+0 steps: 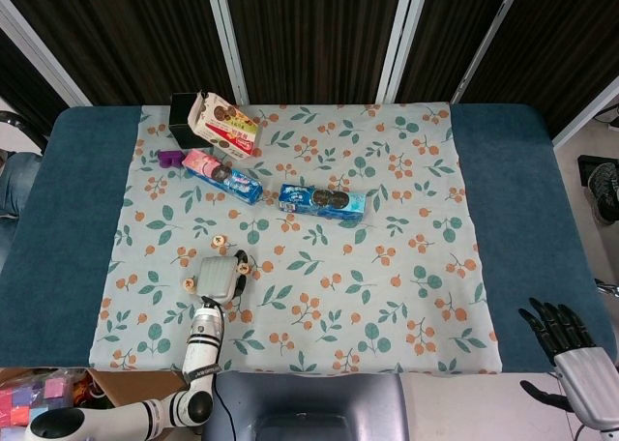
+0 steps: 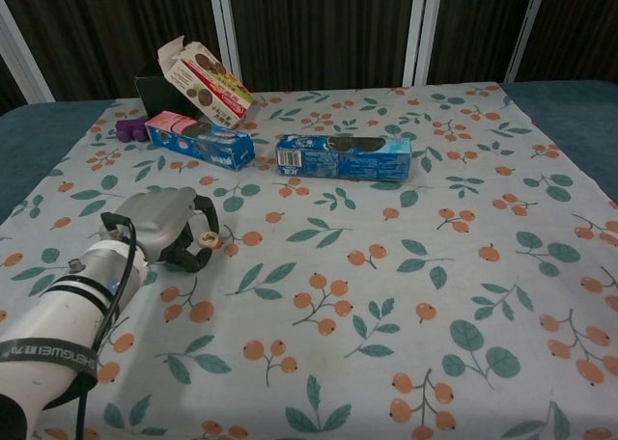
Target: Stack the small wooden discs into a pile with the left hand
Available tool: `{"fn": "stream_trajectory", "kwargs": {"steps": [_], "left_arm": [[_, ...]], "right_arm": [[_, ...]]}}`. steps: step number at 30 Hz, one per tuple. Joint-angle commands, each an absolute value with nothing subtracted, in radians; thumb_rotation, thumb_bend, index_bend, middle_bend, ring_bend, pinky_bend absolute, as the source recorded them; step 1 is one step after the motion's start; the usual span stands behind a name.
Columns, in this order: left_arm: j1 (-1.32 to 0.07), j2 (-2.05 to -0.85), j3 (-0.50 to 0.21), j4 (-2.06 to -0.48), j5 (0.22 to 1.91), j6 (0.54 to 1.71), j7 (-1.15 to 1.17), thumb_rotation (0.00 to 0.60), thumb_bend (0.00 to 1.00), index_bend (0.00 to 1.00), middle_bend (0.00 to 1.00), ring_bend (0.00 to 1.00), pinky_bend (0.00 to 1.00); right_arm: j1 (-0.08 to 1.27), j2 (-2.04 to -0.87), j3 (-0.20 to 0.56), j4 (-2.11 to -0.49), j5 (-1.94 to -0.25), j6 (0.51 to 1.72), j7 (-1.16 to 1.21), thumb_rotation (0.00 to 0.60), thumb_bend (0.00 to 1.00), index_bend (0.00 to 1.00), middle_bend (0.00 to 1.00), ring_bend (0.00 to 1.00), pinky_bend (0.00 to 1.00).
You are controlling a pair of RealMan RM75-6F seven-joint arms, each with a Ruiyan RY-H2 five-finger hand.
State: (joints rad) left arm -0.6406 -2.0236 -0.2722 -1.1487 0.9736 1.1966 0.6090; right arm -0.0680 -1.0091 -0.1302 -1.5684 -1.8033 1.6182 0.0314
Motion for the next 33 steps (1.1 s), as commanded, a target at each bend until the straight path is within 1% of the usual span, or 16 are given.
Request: {"fn": "stream_trajectory", "kwargs": {"steps": [1,5,8,13,16,23,26,29,33], "left_arm": [[-0.64,-2.026,-0.272,-1.145,0.976,1.196,0.609,0.6,0.43,0.44,1.0,1.0,1.0],[-0.64,-2.029,-0.272,-1.136,0.98,1.194,0.607,0.6,0.43,0.45,1.0,1.0,1.0],[-0.637,-2.027,-0.271,-1.139,0.987,1.196,0.6,0.6,0.43,0.49,1.0,1.0,1.0],[-0.628,-2.004,-0.267,-1.177,1.016,1.212,0.579,0.6,0.43,0.52,1.0,1.0,1.0],[-0.613,-1.96,-0.262,-1.251,1.045,1.235,0.565,0.6,0.43,0.52,1.0,1.0,1.0],[-0.548,-1.774,-0.254,-1.515,1.053,1.275,0.566,0.6,0.43,0.52,1.0,1.0,1.0],[-0.52,-1.708,-0.24,-1.596,1.041,1.277,0.562,0.6,0.43,0.51,1.0,1.0,1.0],[-0.499,-1.667,-0.216,-1.627,1.049,1.283,0.553,0.6,0.43,0.51,1.0,1.0,1.0],[-0.483,-1.646,-0.189,-1.62,1.054,1.282,0.539,0.6,0.43,0.51,1.0,1.0,1.0]], "right_arm": [[-0.069,-1.008,-0.131,-1.568,-1.804,1.62,0.033,0.6,0.14,0.0,0.0,0.0,0.0],[-0.069,-1.008,-0.131,-1.567,-1.805,1.621,0.035,0.6,0.14,0.0,0.0,0.0,0.0],[-0.07,-1.008,-0.131,-1.566,-1.805,1.622,0.035,0.6,0.14,0.0,0.0,0.0,0.0],[-0.068,-1.01,-0.129,-1.567,-1.803,1.617,0.031,0.6,0.14,0.0,0.0,0.0,0.0],[-0.069,-1.01,-0.129,-1.567,-1.802,1.617,0.028,0.6,0.14,0.0,0.0,0.0,0.0],[-0.067,-1.016,-0.13,-1.571,-1.802,1.608,0.009,0.6,0.14,0.0,0.0,0.0,0.0],[-0.067,-1.017,-0.131,-1.573,-1.804,1.606,0.003,0.6,0.14,0.0,0.0,0.0,0.0],[-0.066,-1.019,-0.131,-1.575,-1.805,1.602,-0.005,0.6,0.14,0.0,0.0,0.0,0.0],[-0.067,-1.02,-0.134,-1.576,-1.809,1.603,-0.008,0.6,0.14,0.0,0.0,0.0,0.0]]}}
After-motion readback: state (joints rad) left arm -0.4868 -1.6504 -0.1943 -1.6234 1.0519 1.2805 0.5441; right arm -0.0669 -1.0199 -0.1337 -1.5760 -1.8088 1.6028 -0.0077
